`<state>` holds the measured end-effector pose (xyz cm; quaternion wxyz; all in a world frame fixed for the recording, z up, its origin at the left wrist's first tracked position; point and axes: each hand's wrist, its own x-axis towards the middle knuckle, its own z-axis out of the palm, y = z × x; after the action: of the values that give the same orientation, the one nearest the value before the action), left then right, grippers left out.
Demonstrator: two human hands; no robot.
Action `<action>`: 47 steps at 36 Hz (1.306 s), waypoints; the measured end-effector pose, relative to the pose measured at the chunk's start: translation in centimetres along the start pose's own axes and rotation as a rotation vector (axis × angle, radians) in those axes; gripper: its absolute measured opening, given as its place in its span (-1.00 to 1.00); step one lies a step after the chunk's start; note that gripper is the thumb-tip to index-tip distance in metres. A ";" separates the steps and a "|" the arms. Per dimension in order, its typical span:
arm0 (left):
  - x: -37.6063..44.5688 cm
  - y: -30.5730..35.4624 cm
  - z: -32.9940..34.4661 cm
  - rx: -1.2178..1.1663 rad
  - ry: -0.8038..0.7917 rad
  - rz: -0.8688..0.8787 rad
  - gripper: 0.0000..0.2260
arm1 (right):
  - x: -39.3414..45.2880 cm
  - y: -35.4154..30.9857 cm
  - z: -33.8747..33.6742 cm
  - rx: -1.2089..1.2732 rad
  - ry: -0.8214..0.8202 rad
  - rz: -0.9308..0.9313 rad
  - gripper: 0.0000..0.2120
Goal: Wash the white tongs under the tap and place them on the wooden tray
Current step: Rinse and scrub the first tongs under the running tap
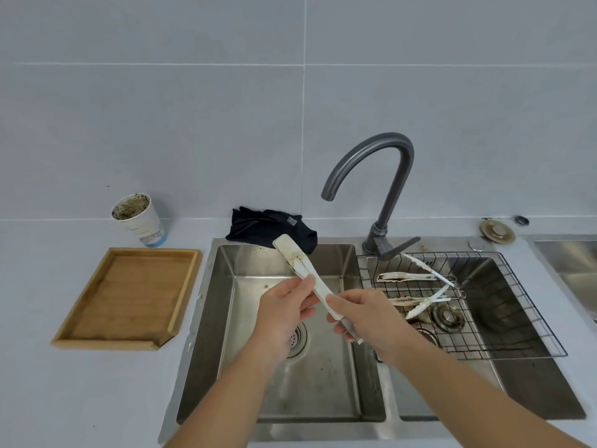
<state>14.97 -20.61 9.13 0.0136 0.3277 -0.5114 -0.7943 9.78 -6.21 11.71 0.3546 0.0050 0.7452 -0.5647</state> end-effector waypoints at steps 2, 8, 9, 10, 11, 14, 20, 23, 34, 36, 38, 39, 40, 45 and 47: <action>0.1 0.2 -0.1 -0.057 -0.013 0.008 -0.86 | -0.3 -0.1 0.6 0.019 0.001 -0.005 -0.81; 0.5 0.9 -0.3 -0.113 -0.035 0.012 -0.88 | -0.7 -0.7 1.2 0.035 0.000 -0.019 -0.77; 0.5 1.0 -0.2 -0.110 -0.037 0.014 -0.87 | -0.7 -0.8 1.2 0.023 -0.003 -0.021 -0.77; 0.6 1.0 -0.1 -0.106 -0.035 0.017 -0.87 | -0.6 -0.8 1.1 0.010 -0.006 -0.023 -0.77; 0.7 1.0 0.0 -0.103 -0.036 0.018 -0.86 | -0.6 -0.9 1.0 0.000 -0.010 -0.024 -0.76; 1.1 1.0 0.2 -0.087 -0.041 0.019 -0.86 | -0.3 -0.8 0.7 -0.042 -0.016 -0.023 -0.75; 2.3 0.8 0.7 -0.052 -0.023 -0.005 -0.88 | 1.2 -0.4 -0.7 -0.206 -0.037 -0.016 -0.75; 3.0 0.5 0.8 -0.025 -0.003 -0.008 -0.90 | 2.0 -0.8 -2.8 -0.272 0.006 -0.041 -0.81; 5.2 -0.1 0.3 0.051 0.080 -0.025 -0.91 | 8.6 -1.8 -12.5 -0.419 0.448 -0.178 -0.65; 5.4 -0.1 0.4 0.062 0.093 -0.028 -0.90 | 9.9 -2.0 -13.5 -0.499 0.503 -0.203 -0.60; 5.6 -0.1 0.4 0.074 0.100 -0.029 -0.90 | 11.1 -2.0 -14.2 -0.572 0.536 -0.218 -0.56; 5.8 -0.1 0.4 0.082 0.104 -0.031 -0.90 | 11.6 -2.0 -14.5 -0.593 0.544 -0.208 -0.54; 5.9 -0.1 0.4 0.088 0.109 -0.033 -0.91 | 12.0 -1.9 -14.7 -0.608 0.547 -0.191 -0.54; 6.4 -0.2 0.3 0.098 0.135 -0.032 -0.92 | 14.0 -1.3 -15.6 -0.678 0.553 -0.140 -0.66; 6.6 -0.3 0.2 0.098 0.135 -0.034 -0.91 | 14.6 -1.1 -16.1 -0.699 0.575 -0.134 -0.72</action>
<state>9.82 -22.61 5.59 0.0184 0.3897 -0.5419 -0.7444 -10.01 1.25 6.64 0.0763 -0.0066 0.9579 -0.2768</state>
